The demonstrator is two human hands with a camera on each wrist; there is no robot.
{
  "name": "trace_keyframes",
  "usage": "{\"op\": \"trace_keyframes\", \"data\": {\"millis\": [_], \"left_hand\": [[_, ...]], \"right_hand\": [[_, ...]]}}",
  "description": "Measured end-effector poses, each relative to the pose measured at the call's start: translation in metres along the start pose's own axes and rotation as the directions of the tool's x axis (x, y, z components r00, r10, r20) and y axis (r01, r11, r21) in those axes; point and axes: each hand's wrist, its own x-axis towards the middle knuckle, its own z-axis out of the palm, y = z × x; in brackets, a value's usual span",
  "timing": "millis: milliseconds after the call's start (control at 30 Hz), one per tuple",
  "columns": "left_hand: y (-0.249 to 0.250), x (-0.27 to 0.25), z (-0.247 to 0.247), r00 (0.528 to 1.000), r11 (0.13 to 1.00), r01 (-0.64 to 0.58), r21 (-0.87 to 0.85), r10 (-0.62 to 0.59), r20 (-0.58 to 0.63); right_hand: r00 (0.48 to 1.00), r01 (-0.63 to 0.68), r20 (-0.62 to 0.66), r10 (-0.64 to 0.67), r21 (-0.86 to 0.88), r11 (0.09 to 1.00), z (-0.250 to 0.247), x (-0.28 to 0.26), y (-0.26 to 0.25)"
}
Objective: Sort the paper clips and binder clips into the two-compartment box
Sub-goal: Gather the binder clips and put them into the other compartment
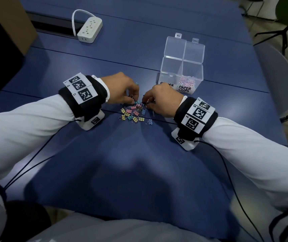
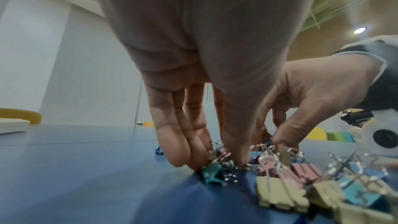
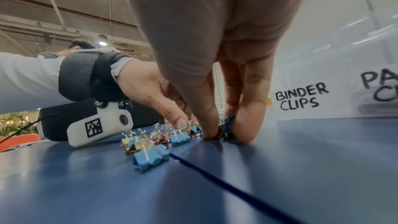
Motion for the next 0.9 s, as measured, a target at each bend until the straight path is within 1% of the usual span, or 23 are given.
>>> {"op": "trace_keyframes", "data": {"millis": [100, 233, 333, 400, 467, 533, 633, 700, 767, 800, 900], "left_hand": [[0.002, -0.003, -0.002, 0.999, 0.998, 0.035, -0.052, -0.035, -0.006], [0.005, -0.008, -0.008, 0.996, 0.990, 0.073, -0.124, -0.078, -0.031], [0.007, -0.010, -0.016, 0.993, 0.982, 0.100, -0.158, -0.109, -0.050], [0.008, -0.009, -0.022, 0.988, 0.977, 0.118, -0.179, -0.133, -0.076], [0.010, -0.006, -0.030, 0.984, 0.974, 0.119, -0.194, -0.142, -0.108], [0.015, -0.003, -0.041, 0.982, 0.972, 0.103, -0.212, -0.133, -0.134], [0.030, 0.007, -0.065, 0.971, 0.970, 0.049, -0.237, -0.101, -0.216], [0.039, 0.017, -0.080, 0.959, 0.962, 0.029, -0.271, -0.103, -0.265], [0.047, 0.028, -0.092, 0.955, 0.943, 0.015, -0.331, -0.112, -0.275], [0.050, 0.034, -0.096, 0.957, 0.932, 0.005, -0.363, -0.110, -0.268], [0.059, 0.053, -0.099, 0.967, 0.911, -0.004, -0.412, -0.101, -0.233]], "right_hand": [[1.000, 0.002, -0.012, -0.002, 0.015, 1.000, -0.001, -0.004, 0.003], [0.995, -0.062, -0.061, 0.074, 0.175, 0.983, -0.011, -0.013, 0.014], [0.981, -0.045, -0.173, 0.088, 0.240, 0.970, -0.032, -0.021, 0.021], [0.953, -0.045, -0.274, 0.128, 0.292, 0.955, -0.052, -0.022, 0.031], [0.921, -0.075, -0.344, 0.181, 0.300, 0.951, -0.071, -0.019, 0.044], [0.916, -0.127, -0.343, 0.207, 0.240, 0.962, -0.084, -0.011, 0.055], [0.952, -0.161, -0.244, 0.183, 0.107, 0.981, -0.086, 0.003, 0.064], [0.969, -0.166, -0.170, 0.178, 0.082, 0.983, -0.084, 0.008, 0.064], [0.974, -0.164, -0.134, 0.184, 0.148, 0.975, -0.083, 0.008, 0.064], [0.971, -0.159, -0.146, 0.191, 0.204, 0.966, -0.083, 0.005, 0.066], [0.927, -0.183, -0.257, 0.273, 0.327, 0.927, -0.080, -0.008, 0.078]]}}
